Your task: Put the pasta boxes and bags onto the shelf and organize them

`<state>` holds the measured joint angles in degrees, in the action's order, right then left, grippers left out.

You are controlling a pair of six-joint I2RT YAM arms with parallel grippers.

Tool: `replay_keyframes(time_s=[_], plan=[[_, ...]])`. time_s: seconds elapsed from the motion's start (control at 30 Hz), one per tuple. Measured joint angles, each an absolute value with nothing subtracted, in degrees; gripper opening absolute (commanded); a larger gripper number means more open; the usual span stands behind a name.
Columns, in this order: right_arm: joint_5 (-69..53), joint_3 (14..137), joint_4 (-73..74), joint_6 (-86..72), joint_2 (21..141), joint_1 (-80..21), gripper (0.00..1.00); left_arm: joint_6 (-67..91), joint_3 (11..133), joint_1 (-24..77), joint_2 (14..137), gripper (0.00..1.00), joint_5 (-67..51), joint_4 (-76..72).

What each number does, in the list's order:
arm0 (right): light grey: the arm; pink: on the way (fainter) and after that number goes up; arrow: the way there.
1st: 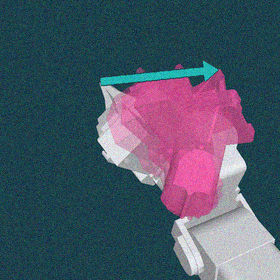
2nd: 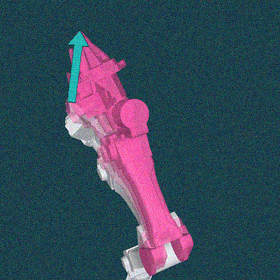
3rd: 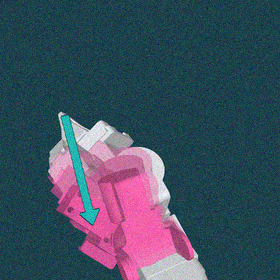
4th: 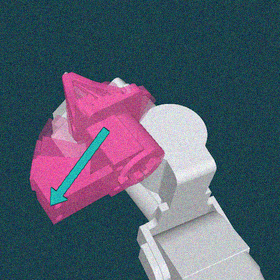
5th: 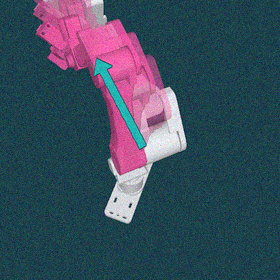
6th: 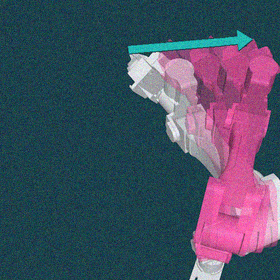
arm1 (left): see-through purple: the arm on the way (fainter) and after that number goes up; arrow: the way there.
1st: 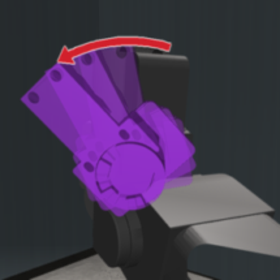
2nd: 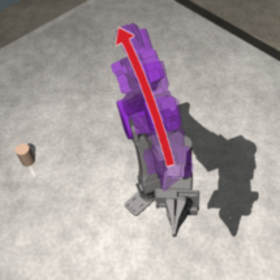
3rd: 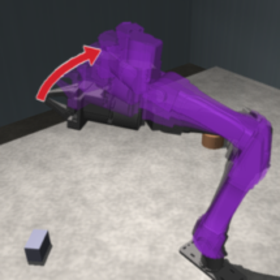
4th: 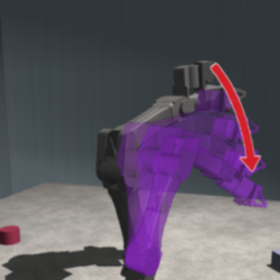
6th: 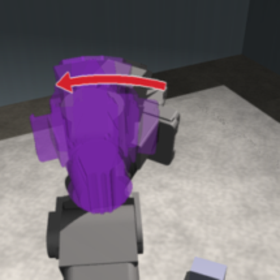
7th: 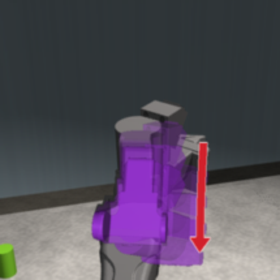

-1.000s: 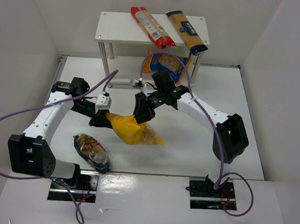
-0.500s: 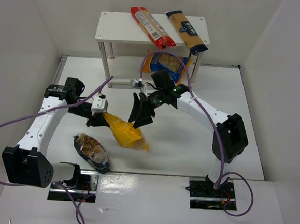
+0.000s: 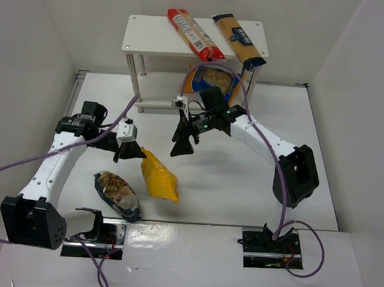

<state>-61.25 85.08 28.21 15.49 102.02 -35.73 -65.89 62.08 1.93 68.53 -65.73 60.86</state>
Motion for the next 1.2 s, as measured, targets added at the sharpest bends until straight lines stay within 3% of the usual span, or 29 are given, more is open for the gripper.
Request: replay_keyframes(time_s=[0.3,0.53,0.93,1.2], plan=[[-37.21,84.88,32.60,14.83,92.18,-42.70,1.00,-62.92,61.49,2.04,69.06,0.00,-65.84,57.47],[-33.36,87.00,36.42,13.85,85.52,-46.85,1.00,-59.51,60.64,2.07,69.17,0.00,-65.47,53.82],[-24.67,86.65,39.88,12.16,90.39,-57.71,1.00,-55.40,59.61,2.00,69.10,0.00,-64.27,50.70],[-18.74,85.78,39.90,9.89,92.75,-58.48,1.00,-55.05,59.13,2.00,69.10,0.00,-64.07,49.21]])
